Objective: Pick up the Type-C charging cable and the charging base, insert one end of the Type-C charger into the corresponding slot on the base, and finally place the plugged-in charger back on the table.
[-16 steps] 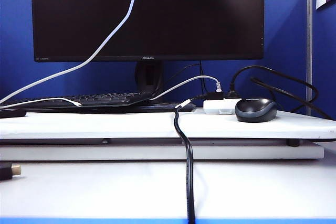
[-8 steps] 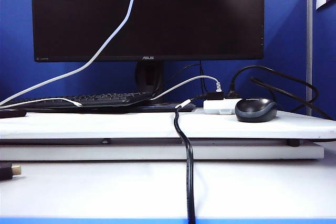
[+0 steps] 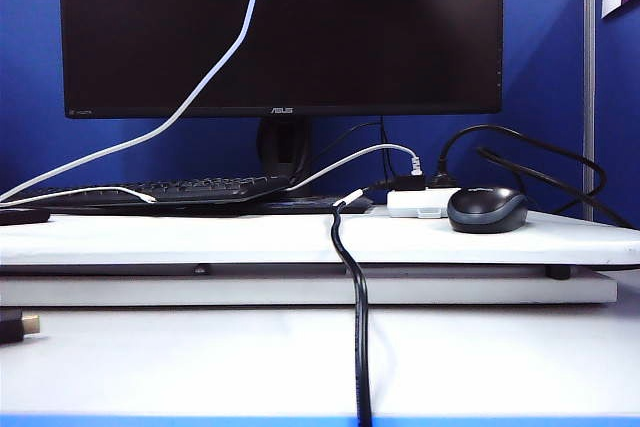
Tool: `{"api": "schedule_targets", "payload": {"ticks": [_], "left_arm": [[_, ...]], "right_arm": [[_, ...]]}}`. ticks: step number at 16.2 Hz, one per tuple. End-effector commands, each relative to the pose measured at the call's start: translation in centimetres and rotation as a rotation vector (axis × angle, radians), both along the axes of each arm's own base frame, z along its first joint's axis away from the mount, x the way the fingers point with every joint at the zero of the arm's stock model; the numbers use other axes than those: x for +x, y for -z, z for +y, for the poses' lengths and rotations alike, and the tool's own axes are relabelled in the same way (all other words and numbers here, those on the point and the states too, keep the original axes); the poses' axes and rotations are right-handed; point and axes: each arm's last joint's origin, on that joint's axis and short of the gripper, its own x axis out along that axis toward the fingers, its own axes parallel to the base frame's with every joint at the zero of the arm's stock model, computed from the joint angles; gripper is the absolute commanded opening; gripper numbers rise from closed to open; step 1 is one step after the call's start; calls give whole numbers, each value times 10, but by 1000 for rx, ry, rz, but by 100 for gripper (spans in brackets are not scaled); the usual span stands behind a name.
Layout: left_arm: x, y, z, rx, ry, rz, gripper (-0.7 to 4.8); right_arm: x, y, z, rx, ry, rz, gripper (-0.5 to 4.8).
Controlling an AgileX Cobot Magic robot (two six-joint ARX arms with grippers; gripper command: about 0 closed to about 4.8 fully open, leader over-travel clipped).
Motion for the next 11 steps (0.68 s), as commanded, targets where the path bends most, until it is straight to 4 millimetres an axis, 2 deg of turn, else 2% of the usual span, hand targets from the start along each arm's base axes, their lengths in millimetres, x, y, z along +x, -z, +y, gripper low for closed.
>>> {"api": "schedule_targets", "payload": {"ticks": [1,6,7,8,11], "left_arm": [[3,-15,9,-65,-179,-117,-6],[2,-15,9,-64,-165,-120,-6],[1,-15,8,-59,-128,-131,50],[1,-15,8,-57,-112,-141,180],[0,-15,8,-55,-100,-147,252]], "right_arm": [[-8,18,4,-120,-179,138,-1],[-9,19,4,-128,-193,151,-1],[-9,19,4,-127,-193,150,-1],[-9,18,4,-123,-193,143,-1],[-10,15,4,-109,-192,118,-1]]}}
